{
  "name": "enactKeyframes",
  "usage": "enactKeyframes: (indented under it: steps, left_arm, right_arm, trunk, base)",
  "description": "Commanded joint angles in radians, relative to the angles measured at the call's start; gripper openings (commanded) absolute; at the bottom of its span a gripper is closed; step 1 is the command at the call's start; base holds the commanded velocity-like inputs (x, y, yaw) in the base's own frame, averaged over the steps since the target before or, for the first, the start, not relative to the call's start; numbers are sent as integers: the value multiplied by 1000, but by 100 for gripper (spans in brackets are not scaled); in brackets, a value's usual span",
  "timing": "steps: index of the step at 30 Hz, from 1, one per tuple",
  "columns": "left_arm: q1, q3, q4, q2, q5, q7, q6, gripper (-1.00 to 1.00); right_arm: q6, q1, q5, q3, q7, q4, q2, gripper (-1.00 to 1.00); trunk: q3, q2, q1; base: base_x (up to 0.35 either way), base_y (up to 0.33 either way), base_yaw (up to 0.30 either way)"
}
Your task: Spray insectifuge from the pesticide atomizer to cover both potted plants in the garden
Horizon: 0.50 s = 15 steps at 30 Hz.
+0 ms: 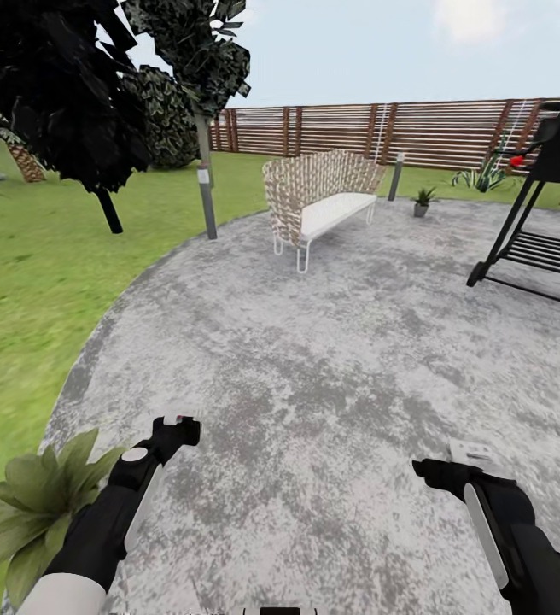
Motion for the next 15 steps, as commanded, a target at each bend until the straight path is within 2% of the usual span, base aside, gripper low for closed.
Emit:
enactKeyframes:
  steps: [1,15]
  left_arm:
    - [-1,-1,-1,0,-4,-3,5,-100]
    - [-1,-1,-1,0,-4,-3,5,-100]
  right_arm:
    - [4,0,-5,-1,0,-1,0,100]
    - [4,0,-5,-1,0,-1,0,100]
  trunk:
    - [-1,0,0]
    - [-1,0,0]
  base:
    - [40,-28,255]
    - [5,-3,255]
